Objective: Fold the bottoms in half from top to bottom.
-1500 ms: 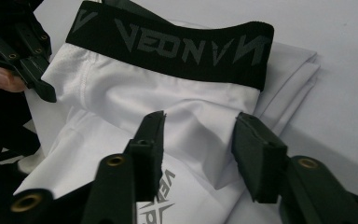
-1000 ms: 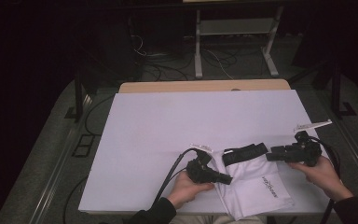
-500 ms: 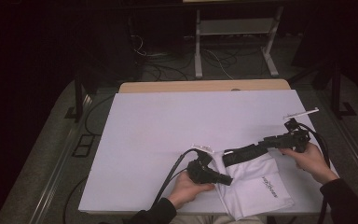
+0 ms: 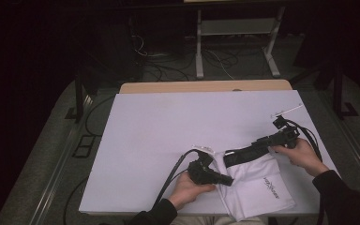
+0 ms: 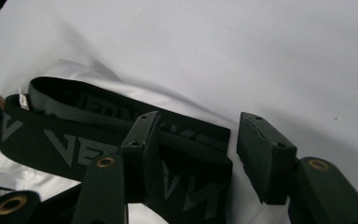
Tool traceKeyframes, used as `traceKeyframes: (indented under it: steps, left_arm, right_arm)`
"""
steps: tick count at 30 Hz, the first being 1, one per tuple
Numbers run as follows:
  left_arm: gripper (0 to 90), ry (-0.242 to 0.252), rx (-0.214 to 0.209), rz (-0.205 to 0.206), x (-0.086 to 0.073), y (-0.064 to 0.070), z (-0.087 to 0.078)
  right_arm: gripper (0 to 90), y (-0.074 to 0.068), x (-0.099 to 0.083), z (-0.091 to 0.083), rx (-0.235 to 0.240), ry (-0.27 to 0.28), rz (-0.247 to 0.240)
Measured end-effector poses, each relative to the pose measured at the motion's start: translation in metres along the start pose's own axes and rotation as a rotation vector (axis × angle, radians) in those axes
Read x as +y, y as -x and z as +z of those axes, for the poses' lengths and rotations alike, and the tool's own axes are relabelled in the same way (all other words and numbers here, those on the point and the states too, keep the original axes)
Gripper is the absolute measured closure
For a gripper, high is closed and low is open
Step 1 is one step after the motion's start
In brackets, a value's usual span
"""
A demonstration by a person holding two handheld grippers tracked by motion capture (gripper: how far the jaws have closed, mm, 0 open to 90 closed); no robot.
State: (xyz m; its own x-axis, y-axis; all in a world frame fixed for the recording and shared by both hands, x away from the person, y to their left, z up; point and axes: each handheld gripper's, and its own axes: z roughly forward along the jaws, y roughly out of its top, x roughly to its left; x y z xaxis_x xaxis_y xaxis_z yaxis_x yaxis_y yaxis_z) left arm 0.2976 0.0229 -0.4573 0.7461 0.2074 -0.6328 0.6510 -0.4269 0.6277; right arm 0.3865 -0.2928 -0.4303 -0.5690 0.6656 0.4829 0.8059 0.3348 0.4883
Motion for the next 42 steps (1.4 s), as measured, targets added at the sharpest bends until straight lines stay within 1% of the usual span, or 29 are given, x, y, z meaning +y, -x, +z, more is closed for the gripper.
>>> traceKeyframes:
  steps: [7, 12, 14, 16, 17, 19, 22, 24, 25, 27, 29, 30, 31, 33, 36, 37, 39, 41, 42]
  left_arm:
    - [88.2, 0.002, 0.001, 0.0, 0.0, 0.0, 0.0]
    - [88.1, 0.004, -0.002, -0.002, 0.0, 0.0, 0.0]
    - [88.0, 0.006, -0.002, -0.003, 0.0, 0.0, 0.0]
    - [87.9, 0.007, -0.002, -0.003, 0.0, 0.0, 0.0]
    - [87.9, 0.006, -0.001, -0.003, 0.0, 0.0, 0.0]
    - [87.9, 0.005, -0.001, -0.002, 0.0, 0.0, 0.0]
    - [87.9, 0.006, -0.002, -0.002, 0.0, 0.0, 0.0]
    - [87.9, 0.007, -0.001, -0.002, 0.0, 0.0, 0.0]
    - [87.9, 0.009, -0.001, -0.002, 0.0, 0.0, 0.0]
    - [87.9, 0.011, 0.0, -0.003, 0.0, 0.0, 0.0]
    - [87.8, 0.008, 0.001, -0.002, 0.0, 0.0, 0.0]
    - [87.4, 0.008, 0.001, -0.002, 0.0, 0.0, 0.0]
    - [87.0, 0.007, 0.001, -0.002, 0.0, 0.0, 0.001]
    - [86.2, 0.007, 0.0, -0.003, 0.0, 0.0, 0.001]
    - [83.8, 0.005, 0.004, -0.005, 0.0, 0.0, 0.001]
    - [81.8, 0.005, 0.013, -0.003, 0.0, 0.0, 0.0]
    - [73.9, 0.014, 0.032, -0.003, 0.0, 0.0, -0.001]
    - [68.4, 0.025, 0.064, 0.009, 0.001, 0.001, -0.005]
    - [63.8, 0.039, 0.087, 0.016, 0.001, 0.002, -0.007]
  right_arm:
    - [47.4, 0.005, 0.001, 0.007, 0.001, -0.027, 0.021]
    - [47.9, 0.007, 0.0, 0.01, 0.006, -0.033, 0.032]
    - [51.3, 0.006, 0.0, 0.011, 0.006, -0.043, 0.018]
    - [57.0, 0.004, 0.0, 0.012, 0.008, -0.046, 0.006]
    - [59.8, 0.003, 0.0, 0.013, -0.005, -0.05, -0.002]
    - [65.1, 0.001, 0.0, 0.012, -0.031, -0.045, -0.005]
    - [72.3, 0.002, -0.001, 0.012, -0.044, -0.037, 0.011]
    - [75.9, 0.005, -0.004, 0.01, -0.037, -0.024, 0.028]
    - [77.2, 0.007, -0.006, 0.01, -0.021, -0.014, 0.04]
    - [80.3, 0.01, -0.009, 0.008, -0.005, 0.0, 0.055]
    - [82.7, 0.01, -0.01, 0.007, 0.003, 0.011, 0.058]
    - [83.6, 0.011, -0.011, 0.006, 0.018, 0.024, 0.058]
    - [84.1, 0.011, -0.012, 0.005, 0.022, 0.032, 0.056]
    - [84.6, 0.009, -0.013, 0.003, 0.024, 0.039, 0.045]
    - [84.7, 0.005, -0.015, -0.002, 0.049, 0.071, 0.033]
    - [84.8, 0.004, -0.015, -0.003, 0.056, 0.08, 0.031]
    - [84.8, 0.002, -0.018, -0.008, 0.083, 0.108, 0.028]
    - [84.8, 0.0, -0.02, -0.012, 0.098, 0.127, 0.023]
    - [84.8, -0.001, -0.021, -0.014, 0.102, 0.136, 0.022]
